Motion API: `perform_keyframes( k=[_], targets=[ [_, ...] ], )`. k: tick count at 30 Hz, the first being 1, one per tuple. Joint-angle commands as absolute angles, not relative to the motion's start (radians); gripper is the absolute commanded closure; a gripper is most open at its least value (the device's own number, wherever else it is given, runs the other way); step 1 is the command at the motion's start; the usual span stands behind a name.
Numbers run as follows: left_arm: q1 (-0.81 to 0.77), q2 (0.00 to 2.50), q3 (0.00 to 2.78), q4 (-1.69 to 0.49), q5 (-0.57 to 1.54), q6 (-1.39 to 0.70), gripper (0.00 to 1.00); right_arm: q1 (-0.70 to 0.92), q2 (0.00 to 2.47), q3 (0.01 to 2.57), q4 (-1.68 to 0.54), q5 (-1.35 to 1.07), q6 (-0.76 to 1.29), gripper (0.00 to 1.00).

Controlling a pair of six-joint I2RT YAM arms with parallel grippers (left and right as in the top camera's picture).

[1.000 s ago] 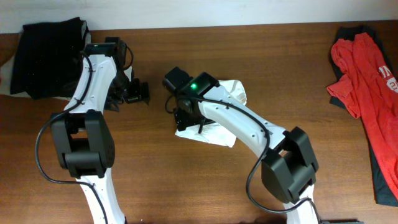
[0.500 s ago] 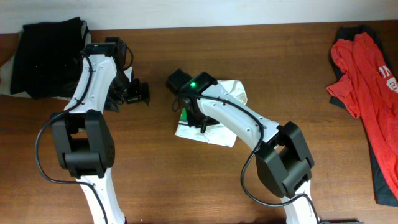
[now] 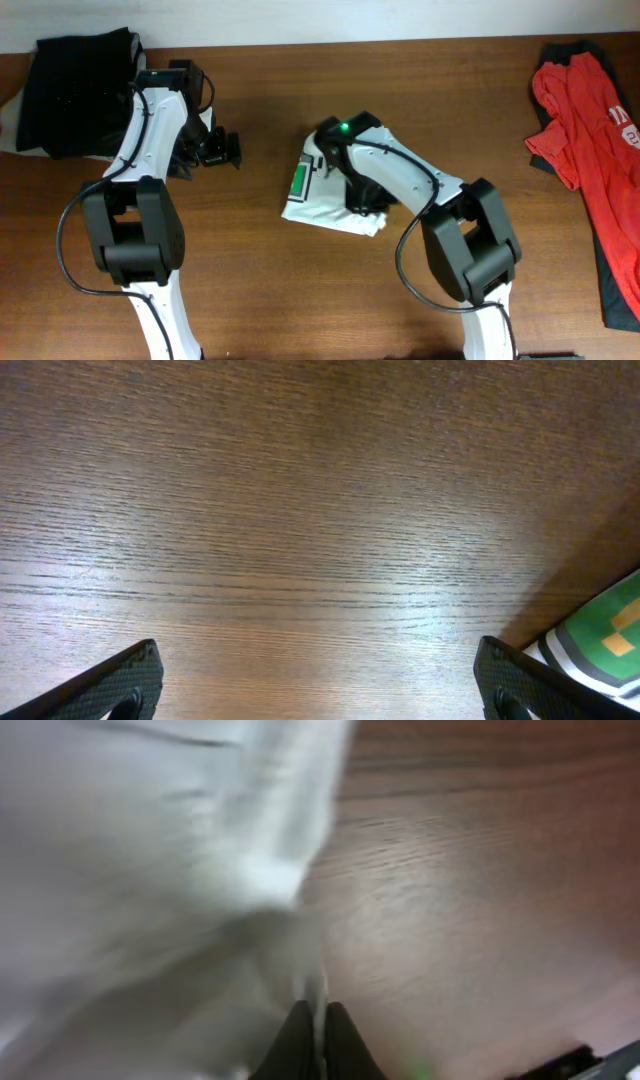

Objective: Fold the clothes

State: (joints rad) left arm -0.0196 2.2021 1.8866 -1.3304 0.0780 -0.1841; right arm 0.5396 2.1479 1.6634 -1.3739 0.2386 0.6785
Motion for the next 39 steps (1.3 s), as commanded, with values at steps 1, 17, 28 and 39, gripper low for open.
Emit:
perform_keyframes(
  k=[1, 17, 28, 39],
  targets=[
    [-0.023, 2.207, 1.882, -1.327, 0.089, -0.187, 0.01, 0.483, 2.155, 1.567, -1.333, 0.273, 0.715, 0.86],
    [-0.060, 2.207, 1.878, -1.244, 0.186, -0.165, 0.01, 0.283, 1.863, 1.745, -1.515, 0.255, 0.648, 0.01],
    [-0.148, 2.219, 1.604, -0.853, 0.716, 0.040, 0.01, 0.019, 1.783, 1.694, -1.478, 0.060, 0.396, 0.01],
    [-0.223, 2.387, 1.584, -0.788, 0.902, 0.050, 0.01, 0.019, 1.783, 1.581, -1.364, 0.055, 0.397, 0.01]
  ],
)
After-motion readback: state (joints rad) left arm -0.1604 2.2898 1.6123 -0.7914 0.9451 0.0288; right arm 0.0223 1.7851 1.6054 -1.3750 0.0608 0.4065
